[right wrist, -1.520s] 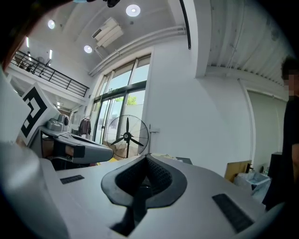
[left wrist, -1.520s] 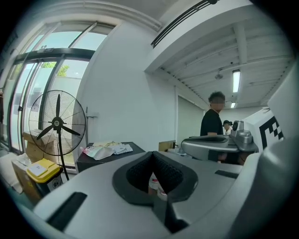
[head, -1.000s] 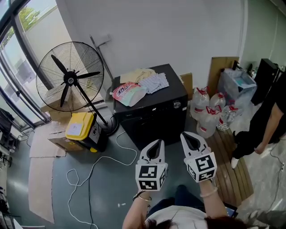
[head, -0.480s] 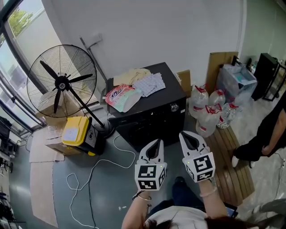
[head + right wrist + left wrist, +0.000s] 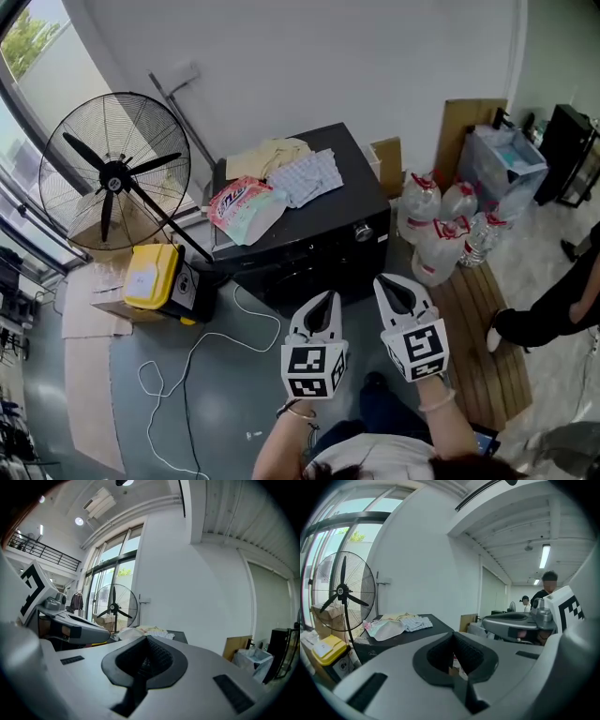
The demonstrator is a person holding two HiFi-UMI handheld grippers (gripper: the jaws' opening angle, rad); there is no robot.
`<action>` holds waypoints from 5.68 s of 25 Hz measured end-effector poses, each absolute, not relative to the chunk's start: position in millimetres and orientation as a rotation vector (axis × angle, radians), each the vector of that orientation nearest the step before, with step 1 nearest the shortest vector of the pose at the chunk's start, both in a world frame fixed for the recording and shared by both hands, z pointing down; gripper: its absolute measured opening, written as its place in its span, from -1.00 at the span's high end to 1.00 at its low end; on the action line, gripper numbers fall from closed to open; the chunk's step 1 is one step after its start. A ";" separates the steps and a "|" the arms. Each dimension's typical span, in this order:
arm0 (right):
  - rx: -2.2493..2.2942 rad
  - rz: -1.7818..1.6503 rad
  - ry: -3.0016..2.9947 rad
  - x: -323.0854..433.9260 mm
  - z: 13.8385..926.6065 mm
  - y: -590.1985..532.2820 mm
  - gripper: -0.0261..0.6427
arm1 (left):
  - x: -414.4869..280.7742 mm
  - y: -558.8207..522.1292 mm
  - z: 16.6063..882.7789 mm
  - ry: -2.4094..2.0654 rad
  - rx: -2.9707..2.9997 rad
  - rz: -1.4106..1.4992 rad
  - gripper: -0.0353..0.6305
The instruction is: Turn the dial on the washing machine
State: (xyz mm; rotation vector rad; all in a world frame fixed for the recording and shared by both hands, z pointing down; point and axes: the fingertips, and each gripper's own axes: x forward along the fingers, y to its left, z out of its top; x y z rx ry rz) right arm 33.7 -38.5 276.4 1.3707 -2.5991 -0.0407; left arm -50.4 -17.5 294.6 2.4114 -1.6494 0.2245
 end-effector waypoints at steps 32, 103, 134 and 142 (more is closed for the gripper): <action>1.277 0.045 -2.523 24.0 351.8 -155.8 0.84 | -49.9 -136.5 376.8 -1.649 2.297 0.291 0.84; 1.327 -0.068 -2.398 25.6 524.8 -284.8 0.06 | -68.5 -172.9 560.1 -1.589 2.227 0.414 0.84; 1.440 0.031 -2.429 22.1 523.7 -288.9 -0.11 | -68.7 -176.8 568.7 -1.563 2.218 0.425 0.84; 1.455 -0.044 -2.382 25.2 520.3 -291.1 0.04 | -69.2 -177.5 569.5 -1.561 2.212 0.420 0.84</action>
